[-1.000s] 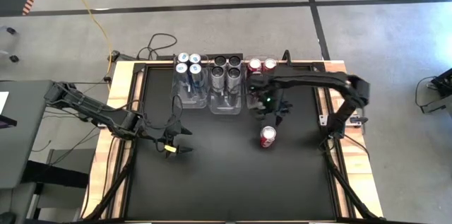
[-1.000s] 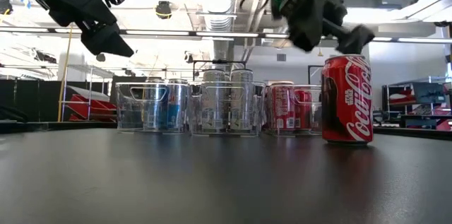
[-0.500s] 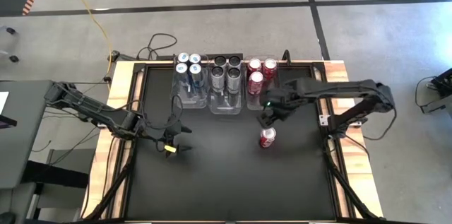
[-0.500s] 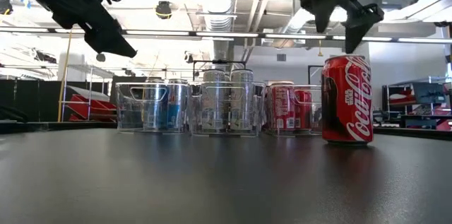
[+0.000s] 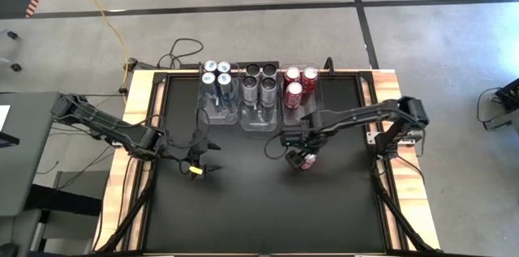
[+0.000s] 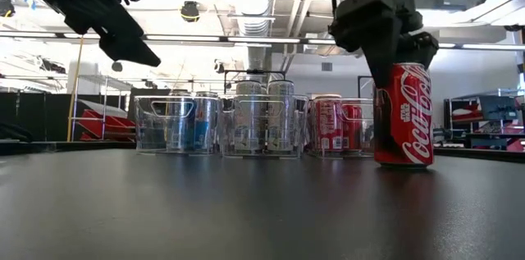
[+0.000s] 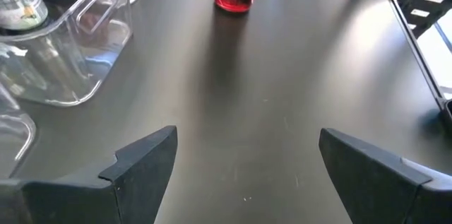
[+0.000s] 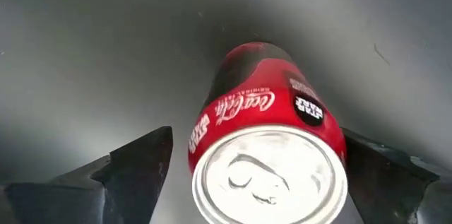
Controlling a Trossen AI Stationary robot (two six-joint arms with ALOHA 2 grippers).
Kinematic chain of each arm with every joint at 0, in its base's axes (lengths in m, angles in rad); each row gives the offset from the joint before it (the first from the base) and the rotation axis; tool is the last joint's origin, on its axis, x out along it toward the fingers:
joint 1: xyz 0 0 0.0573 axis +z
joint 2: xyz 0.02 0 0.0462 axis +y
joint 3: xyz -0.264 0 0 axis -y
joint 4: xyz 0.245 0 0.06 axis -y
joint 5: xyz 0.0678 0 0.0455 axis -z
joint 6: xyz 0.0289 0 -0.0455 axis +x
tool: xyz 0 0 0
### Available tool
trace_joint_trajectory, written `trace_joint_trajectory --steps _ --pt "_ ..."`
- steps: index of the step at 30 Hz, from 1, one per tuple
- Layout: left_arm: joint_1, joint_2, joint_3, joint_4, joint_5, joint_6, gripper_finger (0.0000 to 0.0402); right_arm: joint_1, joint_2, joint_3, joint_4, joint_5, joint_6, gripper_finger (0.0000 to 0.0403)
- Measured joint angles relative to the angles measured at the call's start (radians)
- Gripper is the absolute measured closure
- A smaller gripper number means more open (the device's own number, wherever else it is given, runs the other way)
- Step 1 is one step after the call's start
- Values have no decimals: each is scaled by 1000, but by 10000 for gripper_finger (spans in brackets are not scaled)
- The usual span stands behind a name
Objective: Sort soda cans
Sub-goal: Put the red soda can into the right transparent bin
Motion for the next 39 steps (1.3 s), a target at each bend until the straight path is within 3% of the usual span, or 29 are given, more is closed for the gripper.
trace_joint_trajectory --steps 3,10,16,25,31,39 --pt "0 0 0 0 0 -24 58 0 -4 0 -7 -7 11 29" --pt "2 0 0 -4 -24 -36 58 0 -45 -1 -93 -7 14 139" --pt "37 0 0 -4 -31 -17 58 -17 -77 70 -211 -6 -16 139" --pt "93 0 0 -2 -17 -2 58 -87 -81 333 -418 28 -112 131" --pt "117 0 0 -1 -16 -2 58 -222 -82 435 -423 60 -217 129" --pt "119 0 0 0 -14 -78 58 -462 -59 448 -419 101 -397 128"
